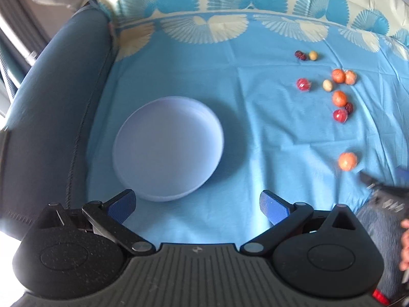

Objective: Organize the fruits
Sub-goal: 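Grasp the red wrapped fruit with left tool while right tool grasps an orange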

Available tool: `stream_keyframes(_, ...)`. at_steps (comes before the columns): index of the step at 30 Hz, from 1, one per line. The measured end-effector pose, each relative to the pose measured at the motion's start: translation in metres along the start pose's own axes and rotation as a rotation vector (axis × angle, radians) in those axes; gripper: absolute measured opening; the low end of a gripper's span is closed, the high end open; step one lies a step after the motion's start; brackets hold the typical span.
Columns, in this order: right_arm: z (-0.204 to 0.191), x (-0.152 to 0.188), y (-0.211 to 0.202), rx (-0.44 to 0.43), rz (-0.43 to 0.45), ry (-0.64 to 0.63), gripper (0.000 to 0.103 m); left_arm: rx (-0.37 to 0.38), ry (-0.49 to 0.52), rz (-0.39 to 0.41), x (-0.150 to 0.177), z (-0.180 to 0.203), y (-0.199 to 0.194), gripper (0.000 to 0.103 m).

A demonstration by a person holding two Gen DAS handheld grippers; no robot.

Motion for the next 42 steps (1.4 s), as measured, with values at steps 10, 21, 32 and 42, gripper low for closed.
stream_keyframes(10, 0.015, 0.006, 0.086, 0.085, -0.024, 0.072, 0.044, 0.009, 0.066, 0.053, -0.068, 0.066, 0.051, 0.103)
stream_keyframes(21, 0.131, -0.055, 0.063, 0.274, 0.215, 0.22, 0.042, 0.171, 0.202, 0.08, -0.131, 0.194, 0.099, 0.103)
stream_keyframes(32, 0.179, -0.038, 0.079, 0.277, 0.165, 0.325, 0.045, 0.304, 0.351, 0.034, -0.102, 0.307, 0.119, 0.044)
stream_keyframes(42, 0.164, -0.049, 0.054, 0.247, 0.223, 0.301, 0.043, 0.305, 0.287, 0.04, -0.099, 0.254, 0.087, 0.034)
Point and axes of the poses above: each gripper's, at about its wrist camera, not at the fingertips, and y roughly the way its jaws point, z to its right, x to its underside, the point moved 9 cm from there along y, roughly the way its jaws point, and after that the axes turned 11 degrees about -x, right-handed, at the moved point
